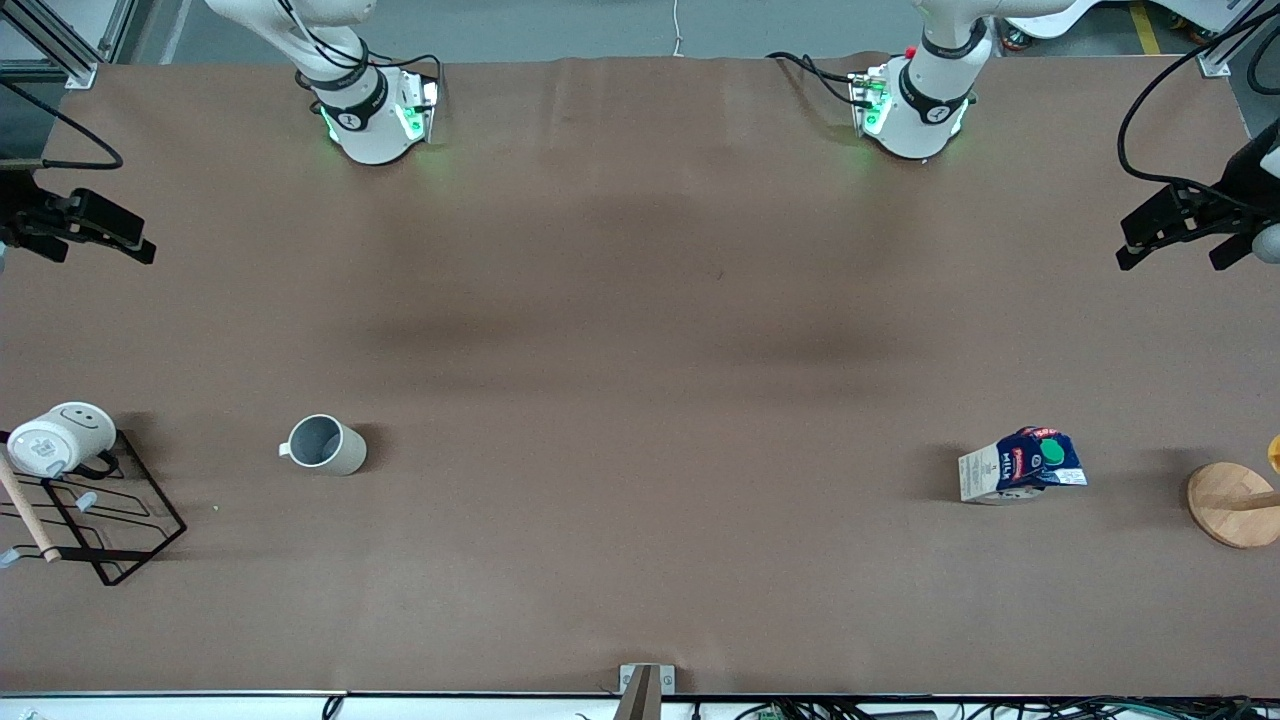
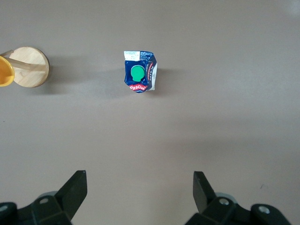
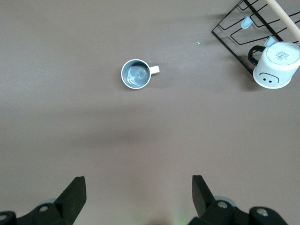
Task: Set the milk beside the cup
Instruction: 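Move the right gripper toward the grey mug while the left gripper waits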
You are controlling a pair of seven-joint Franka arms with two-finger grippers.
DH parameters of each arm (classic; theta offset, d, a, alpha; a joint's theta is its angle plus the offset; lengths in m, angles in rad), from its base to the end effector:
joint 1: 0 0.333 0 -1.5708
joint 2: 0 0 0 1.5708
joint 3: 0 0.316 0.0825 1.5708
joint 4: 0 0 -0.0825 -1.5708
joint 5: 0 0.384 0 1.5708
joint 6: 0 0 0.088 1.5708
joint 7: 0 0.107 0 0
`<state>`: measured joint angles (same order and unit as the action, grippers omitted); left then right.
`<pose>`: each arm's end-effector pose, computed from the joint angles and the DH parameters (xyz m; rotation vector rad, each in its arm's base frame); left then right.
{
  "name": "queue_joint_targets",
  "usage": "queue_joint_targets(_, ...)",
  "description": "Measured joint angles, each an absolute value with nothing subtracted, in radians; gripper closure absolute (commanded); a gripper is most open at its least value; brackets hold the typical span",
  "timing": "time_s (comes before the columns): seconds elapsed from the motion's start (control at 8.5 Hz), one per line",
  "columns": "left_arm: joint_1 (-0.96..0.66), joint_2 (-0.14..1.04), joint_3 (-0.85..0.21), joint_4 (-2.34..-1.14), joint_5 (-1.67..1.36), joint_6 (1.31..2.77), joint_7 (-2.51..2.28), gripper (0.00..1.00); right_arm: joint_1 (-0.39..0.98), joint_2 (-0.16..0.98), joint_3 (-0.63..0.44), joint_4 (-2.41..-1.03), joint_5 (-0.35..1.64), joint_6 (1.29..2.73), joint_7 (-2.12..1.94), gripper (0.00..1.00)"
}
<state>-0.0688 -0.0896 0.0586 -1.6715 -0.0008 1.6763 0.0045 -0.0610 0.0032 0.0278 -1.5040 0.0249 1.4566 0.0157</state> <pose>0.5365 -0.0041 0.6350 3.1317 -0.0229 0.1477 0.5438 -0.0152 0.6442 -3.1144 0.0727 0.0785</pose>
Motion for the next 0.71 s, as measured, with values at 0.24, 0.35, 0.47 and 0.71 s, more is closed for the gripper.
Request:
queue_joint_targets(0.24,-0.069,-0.089,0.059,-1.671,0.001,1.676,0.003,0.0,-0.061,0.003,0.028,-1.504,0.025,1.456,0.016,0.0)
queue_joint_targets(0.35,-0.069,-0.089,0.059,-1.671,0.002,1.677,0.003,0.0,-0.061,0.003,0.028,-1.505,0.025,1.456,0.016,0.0)
queue_joint_targets(0.47,-0.068,-0.089,0.059,-1.67,0.003,1.677,0.003,0.0,-0.061,0.003,0.028,-1.507,0.025,1.46,0.016,0.0)
queue_joint_targets(0.71,-0.067,-0.089,0.061,-1.669,0.004,1.677,0.004,0.0,0.002,0.028,0.03,-1.583,0.029,1.586,0.022,0.0)
